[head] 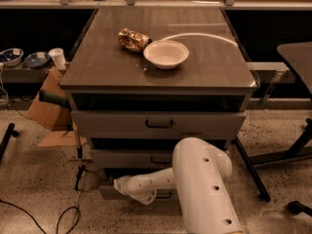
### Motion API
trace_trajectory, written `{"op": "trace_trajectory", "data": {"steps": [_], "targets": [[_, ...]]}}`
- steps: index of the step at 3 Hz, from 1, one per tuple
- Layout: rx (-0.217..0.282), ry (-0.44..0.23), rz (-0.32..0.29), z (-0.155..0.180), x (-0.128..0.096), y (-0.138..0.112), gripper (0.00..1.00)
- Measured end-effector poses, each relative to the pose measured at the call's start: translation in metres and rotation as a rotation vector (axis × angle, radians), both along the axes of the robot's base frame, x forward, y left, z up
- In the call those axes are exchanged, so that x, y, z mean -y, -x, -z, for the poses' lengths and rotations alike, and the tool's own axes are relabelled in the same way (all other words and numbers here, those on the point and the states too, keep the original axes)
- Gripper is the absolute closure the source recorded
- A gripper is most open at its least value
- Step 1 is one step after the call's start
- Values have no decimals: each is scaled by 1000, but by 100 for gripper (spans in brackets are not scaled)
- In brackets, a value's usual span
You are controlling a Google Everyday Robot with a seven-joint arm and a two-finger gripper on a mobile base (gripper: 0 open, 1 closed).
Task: Open bottom drawer
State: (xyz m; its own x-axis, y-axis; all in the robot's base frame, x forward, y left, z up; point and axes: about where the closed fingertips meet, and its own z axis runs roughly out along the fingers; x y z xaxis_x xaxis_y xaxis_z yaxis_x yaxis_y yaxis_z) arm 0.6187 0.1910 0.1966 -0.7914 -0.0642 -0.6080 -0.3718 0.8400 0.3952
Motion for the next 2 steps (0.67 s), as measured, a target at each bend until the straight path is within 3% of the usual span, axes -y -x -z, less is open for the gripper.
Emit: {"op": "trace_trajectory", "data": {"steps": [2], "targets": [[-49,72,-140,-12,-1,28,100]]}}
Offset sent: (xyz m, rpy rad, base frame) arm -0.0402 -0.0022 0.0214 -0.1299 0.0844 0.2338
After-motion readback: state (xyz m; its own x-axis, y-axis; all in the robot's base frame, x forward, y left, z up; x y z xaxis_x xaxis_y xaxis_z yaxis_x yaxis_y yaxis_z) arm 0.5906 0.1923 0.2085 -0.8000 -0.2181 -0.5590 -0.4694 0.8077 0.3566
